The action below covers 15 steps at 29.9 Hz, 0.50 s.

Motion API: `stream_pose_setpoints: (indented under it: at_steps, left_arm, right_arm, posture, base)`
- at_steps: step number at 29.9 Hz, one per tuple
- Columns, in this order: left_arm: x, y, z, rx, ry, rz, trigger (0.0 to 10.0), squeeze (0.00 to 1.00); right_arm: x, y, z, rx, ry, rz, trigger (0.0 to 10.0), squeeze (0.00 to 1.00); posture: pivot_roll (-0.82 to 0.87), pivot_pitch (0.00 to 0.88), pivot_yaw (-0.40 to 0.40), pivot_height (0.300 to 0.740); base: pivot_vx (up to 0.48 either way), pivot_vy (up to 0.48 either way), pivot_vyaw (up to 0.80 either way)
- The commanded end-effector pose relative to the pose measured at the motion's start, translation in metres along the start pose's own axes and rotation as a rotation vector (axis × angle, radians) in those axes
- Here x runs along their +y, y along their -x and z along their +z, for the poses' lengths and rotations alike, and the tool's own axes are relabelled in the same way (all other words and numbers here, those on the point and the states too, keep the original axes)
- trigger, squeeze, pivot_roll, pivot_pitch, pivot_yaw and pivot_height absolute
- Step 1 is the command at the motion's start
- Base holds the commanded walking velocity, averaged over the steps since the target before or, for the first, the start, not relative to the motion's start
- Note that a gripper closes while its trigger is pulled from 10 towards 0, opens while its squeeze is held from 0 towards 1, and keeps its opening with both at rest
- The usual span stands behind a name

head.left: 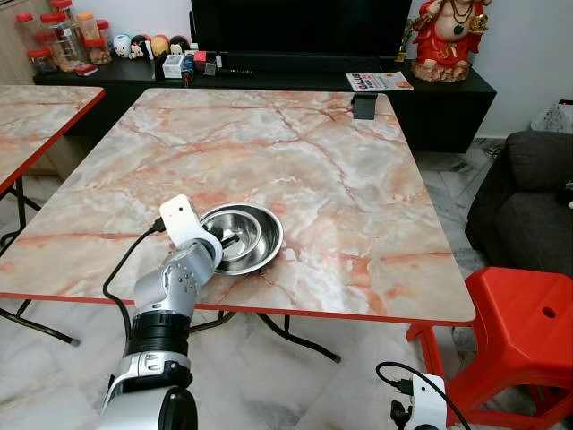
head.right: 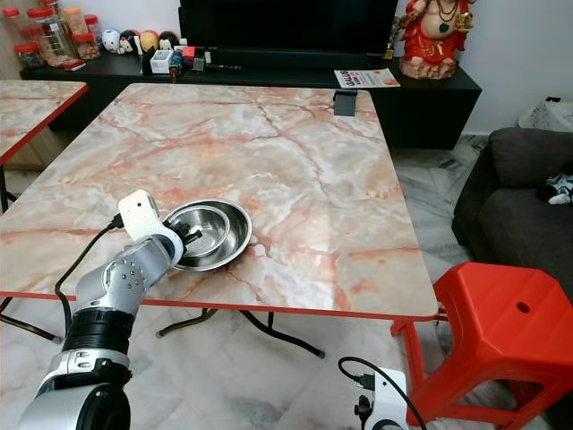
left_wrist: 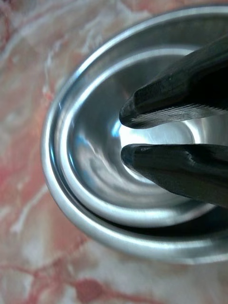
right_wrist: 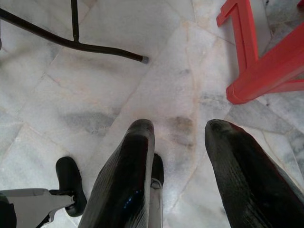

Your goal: Setting the table

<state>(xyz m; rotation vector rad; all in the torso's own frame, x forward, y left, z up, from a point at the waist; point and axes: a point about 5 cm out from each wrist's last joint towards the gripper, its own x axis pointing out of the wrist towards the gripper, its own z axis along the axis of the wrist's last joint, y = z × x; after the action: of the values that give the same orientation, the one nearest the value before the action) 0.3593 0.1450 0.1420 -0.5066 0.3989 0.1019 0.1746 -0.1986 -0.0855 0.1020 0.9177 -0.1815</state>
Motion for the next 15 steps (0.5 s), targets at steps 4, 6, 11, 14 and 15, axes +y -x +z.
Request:
stream_pose_setpoints:
  at_steps: [4,6,11,14,15]
  left_arm:
    - [-0.007,0.003,0.000,0.013,-0.018,-0.043,10.0,0.04]
    - [-0.007,0.004,0.001,0.014,-0.022,-0.054,10.0,0.04]
    - [-0.008,0.006,0.007,-0.015,-0.033,-0.080,10.0,0.04]
    - [-0.008,0.007,0.009,-0.023,-0.035,-0.083,10.0,0.04]
    - [-0.007,0.009,0.026,-0.144,-0.112,-0.076,10.0,0.00]
  right_arm:
    - [0.001,-0.001,0.002,0.000,-0.010,-0.003,10.0,0.00]
    - [0.001,-0.001,0.002,0.000,-0.009,-0.003,10.0,0.00]
    - [0.001,-0.001,0.002,0.000,-0.009,-0.002,10.0,0.00]
    - [0.001,-0.001,0.002,-0.001,-0.010,-0.002,10.0,0.00]
    - [0.001,-0.001,0.003,-0.002,-0.010,-0.002,10.0,0.00]
  posture:
    - [-0.01,0.000,-0.011,0.740]
    - [-0.01,0.000,-0.012,0.740]
    - [-0.01,0.000,-0.013,0.740]
    - [-0.01,0.000,-0.013,0.740]
    - [0.00,0.000,-0.018,0.740]
  base:
    - [0.000,0.000,0.00]
    - [0.000,0.000,0.00]
    - [0.000,0.000,0.00]
    - [0.000,0.000,0.00]
    - [0.000,0.000,0.00]
